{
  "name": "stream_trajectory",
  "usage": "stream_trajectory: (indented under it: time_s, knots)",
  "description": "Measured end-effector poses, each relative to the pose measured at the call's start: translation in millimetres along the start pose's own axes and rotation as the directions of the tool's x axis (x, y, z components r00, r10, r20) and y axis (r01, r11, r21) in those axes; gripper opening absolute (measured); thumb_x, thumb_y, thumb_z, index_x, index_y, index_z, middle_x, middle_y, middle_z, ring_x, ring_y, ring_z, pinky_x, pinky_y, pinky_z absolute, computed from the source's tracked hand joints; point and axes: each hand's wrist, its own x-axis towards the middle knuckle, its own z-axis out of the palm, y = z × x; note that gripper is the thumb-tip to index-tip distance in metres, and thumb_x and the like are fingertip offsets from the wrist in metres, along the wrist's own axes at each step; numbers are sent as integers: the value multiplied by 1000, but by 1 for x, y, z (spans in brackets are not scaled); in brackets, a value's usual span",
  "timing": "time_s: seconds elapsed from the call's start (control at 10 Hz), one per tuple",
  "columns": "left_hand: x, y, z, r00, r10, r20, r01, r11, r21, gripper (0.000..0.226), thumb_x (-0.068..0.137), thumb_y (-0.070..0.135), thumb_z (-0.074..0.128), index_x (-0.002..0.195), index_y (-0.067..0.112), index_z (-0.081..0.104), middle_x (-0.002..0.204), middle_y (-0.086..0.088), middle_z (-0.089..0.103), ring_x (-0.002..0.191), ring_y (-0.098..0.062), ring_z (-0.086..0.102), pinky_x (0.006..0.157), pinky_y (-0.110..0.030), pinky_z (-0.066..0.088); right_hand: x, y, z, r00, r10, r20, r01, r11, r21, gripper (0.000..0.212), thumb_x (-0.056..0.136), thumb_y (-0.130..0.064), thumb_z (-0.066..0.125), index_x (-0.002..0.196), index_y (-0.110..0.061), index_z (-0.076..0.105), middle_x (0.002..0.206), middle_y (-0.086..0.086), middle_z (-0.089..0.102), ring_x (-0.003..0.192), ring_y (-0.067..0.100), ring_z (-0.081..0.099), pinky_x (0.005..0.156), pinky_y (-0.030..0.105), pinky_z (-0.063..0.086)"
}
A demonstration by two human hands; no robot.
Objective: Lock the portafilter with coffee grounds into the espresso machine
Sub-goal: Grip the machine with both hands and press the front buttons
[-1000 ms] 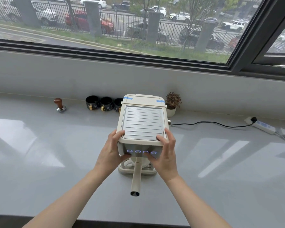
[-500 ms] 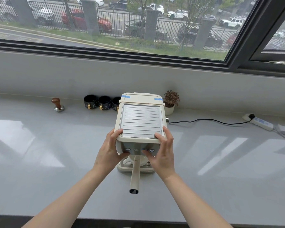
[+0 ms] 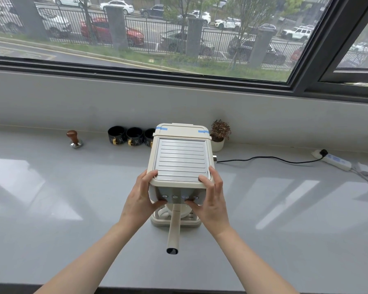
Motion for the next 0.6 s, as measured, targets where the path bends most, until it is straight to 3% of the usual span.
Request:
stream_trajectory:
  time_s: [0.2, 0.4, 0.5, 0.6]
  knots:
    - [0, 1, -2, 1000, 2, 7, -1, 1000, -9, 97, 56, 12, 90, 131, 30, 30, 137, -5, 45, 101, -20, 56, 76, -29, 52, 1, 2, -3, 1000, 9, 9, -9, 1000, -25, 77, 65, -36, 80, 125, -26, 33, 146, 3, 25, 133, 28, 40, 85, 32, 55]
    - [-1, 0, -5, 1000, 5, 9, -5, 1000, -10, 100, 55, 15, 91, 131, 36, 29, 134, 11, 37, 99, -11, 51, 76, -19, 46, 0, 4, -12, 998, -17, 59, 23, 995, -97, 71, 71, -41, 71, 129, -28, 32, 147, 4, 26, 130, 26, 43, 79, 28, 57]
    - [0, -3, -4, 1000, 25, 2, -25, 1000, -13, 101, 55, 17, 90, 131, 38, 27, 134, 11, 36, 99, -13, 53, 77, -23, 50, 1, 0, -29, 990, -44, 135, 69, 980, -188, 63, 77, -34, 67, 131, -30, 35, 148, -1, 29, 129, 20, 41, 81, 32, 59]
    - [1, -1, -5, 999, 24, 24, -24, 1000, -21, 101, 56, 17, 90, 132, 36, 27, 135, 10, 37, 100, -15, 55, 77, -24, 51, 22, -20, -63, 987, -136, 85, 154, 954, -259, 42, 83, -35, 59, 122, -24, 50, 141, -2, 44, 136, 16, 35, 99, 38, 48]
